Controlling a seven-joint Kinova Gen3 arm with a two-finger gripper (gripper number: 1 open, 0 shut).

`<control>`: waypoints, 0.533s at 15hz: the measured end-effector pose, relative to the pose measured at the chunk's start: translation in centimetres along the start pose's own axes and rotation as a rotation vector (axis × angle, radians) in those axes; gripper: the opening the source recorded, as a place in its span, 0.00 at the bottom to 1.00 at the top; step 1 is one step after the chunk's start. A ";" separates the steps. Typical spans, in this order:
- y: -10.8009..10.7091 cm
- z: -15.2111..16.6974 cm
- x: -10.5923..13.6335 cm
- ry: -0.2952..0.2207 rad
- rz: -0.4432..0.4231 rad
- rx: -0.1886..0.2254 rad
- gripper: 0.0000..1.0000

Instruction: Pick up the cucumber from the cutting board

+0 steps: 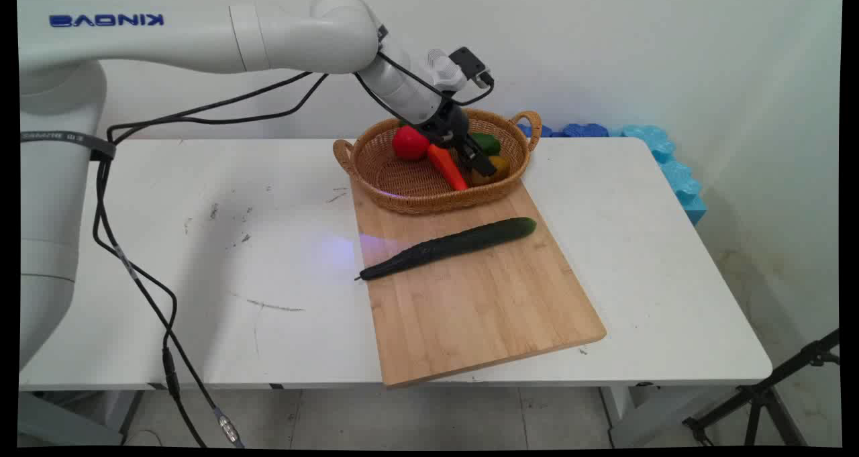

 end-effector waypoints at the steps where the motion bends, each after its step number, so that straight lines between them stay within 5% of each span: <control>1: 0.1 -0.4 0.2 0.010 -0.001 -0.002 1.00; 8: 1.1 -7.4 1.9 0.083 0.012 -0.030 1.00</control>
